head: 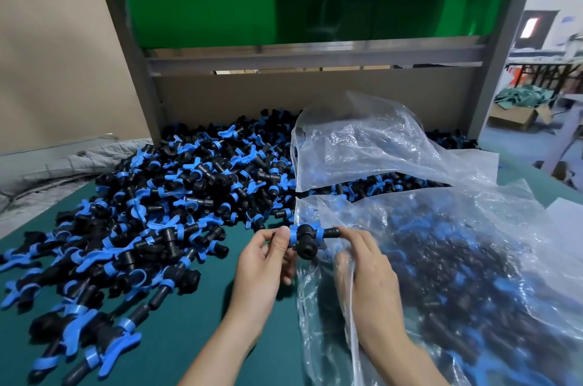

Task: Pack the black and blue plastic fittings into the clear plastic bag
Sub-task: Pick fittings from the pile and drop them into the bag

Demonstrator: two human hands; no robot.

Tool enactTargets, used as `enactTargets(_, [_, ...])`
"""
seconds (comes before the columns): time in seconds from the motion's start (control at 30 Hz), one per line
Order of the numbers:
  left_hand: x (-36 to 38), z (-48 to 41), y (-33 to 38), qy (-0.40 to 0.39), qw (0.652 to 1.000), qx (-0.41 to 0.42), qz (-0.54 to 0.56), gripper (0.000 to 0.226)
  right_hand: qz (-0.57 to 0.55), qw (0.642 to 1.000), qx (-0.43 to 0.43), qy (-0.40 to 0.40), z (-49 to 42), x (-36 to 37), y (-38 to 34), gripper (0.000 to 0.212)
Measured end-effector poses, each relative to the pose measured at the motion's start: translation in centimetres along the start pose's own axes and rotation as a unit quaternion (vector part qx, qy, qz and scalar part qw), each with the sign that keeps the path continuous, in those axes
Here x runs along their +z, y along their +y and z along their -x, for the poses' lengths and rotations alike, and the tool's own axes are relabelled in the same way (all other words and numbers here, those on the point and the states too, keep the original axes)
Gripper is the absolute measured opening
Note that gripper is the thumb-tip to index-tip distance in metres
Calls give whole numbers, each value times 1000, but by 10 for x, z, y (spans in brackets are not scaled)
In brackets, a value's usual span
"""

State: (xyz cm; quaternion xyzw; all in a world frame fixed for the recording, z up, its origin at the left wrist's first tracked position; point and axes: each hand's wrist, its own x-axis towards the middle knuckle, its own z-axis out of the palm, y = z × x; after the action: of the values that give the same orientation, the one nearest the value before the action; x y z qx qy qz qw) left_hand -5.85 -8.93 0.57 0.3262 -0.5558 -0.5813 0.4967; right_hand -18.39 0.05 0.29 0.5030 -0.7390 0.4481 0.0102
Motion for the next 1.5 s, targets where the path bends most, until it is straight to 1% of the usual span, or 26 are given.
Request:
enactTargets(0.07, [0, 1, 1, 11, 999, 19, -33, 39, 6, 1000, -3, -1, 0, 1, 0, 35])
enactTargets(0.17, [0, 4, 3, 24, 998, 29, -44, 39, 13, 1000, -3, -7, -1, 2, 0, 35])
enactTargets(0.53, [0, 5, 4, 30, 997, 31, -69, 39, 30, 999, -7, -19, -1, 3, 2, 36])
enactTargets(0.77, [-1, 6, 3, 27, 994, 36, -99, 46, 18, 1000, -14, -11, 0, 3, 3, 36])
enactTargets(0.97, [-5, 4, -2, 26, 993, 30, -109, 43, 27, 999, -18, -18, 0, 4, 3, 37])
enactTargets(1.23, [-4, 5, 0, 34, 992, 26, -119, 50, 27, 999, -20, -21, 0, 2, 2, 40])
enactTargets(1.43, [-5, 6, 2, 29, 993, 19, -113, 61, 23, 999, -23, -20, 0, 3, 2, 38])
enactTargets(1.5, [-5, 6, 2, 31, 993, 18, -115, 61, 22, 999, -19, -19, 0, 3, 2, 37])
